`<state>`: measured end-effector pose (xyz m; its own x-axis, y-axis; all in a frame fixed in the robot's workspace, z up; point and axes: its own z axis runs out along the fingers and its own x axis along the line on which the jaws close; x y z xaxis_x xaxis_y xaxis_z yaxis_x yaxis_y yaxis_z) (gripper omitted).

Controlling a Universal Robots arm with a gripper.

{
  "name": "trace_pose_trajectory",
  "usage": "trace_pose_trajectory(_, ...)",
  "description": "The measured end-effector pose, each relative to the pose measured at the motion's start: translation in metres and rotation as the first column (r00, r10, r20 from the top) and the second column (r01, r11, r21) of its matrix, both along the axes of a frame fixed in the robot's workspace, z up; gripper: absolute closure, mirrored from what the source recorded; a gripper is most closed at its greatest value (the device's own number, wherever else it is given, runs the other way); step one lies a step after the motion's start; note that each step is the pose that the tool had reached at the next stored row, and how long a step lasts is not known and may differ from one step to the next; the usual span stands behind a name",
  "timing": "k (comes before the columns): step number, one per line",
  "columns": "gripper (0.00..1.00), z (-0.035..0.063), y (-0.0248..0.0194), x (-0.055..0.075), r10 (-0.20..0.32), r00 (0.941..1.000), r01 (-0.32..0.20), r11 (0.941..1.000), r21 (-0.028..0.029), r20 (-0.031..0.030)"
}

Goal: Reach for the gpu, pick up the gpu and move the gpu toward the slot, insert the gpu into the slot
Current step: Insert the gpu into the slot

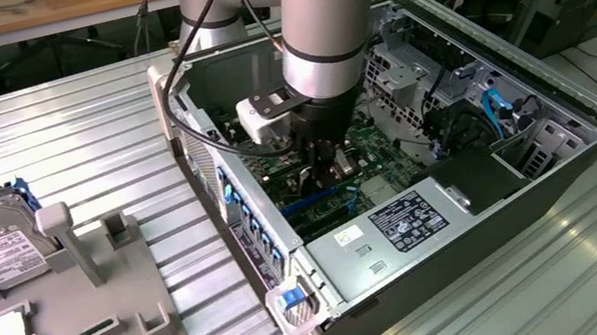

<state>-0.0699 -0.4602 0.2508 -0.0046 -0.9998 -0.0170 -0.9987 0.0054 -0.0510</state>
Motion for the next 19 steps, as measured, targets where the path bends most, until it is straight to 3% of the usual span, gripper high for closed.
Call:
trace_pose_trajectory(9,0.73,-0.0106,-0.0001,-0.002,0.000,1.0000,0.000,1.0000,-0.0004,-0.0003)
trace_pose_trajectory(19,0.73,-0.0069,0.0000,-0.002,0.000,1.0000,0.000,1.0000,0.0000,-0.0003)
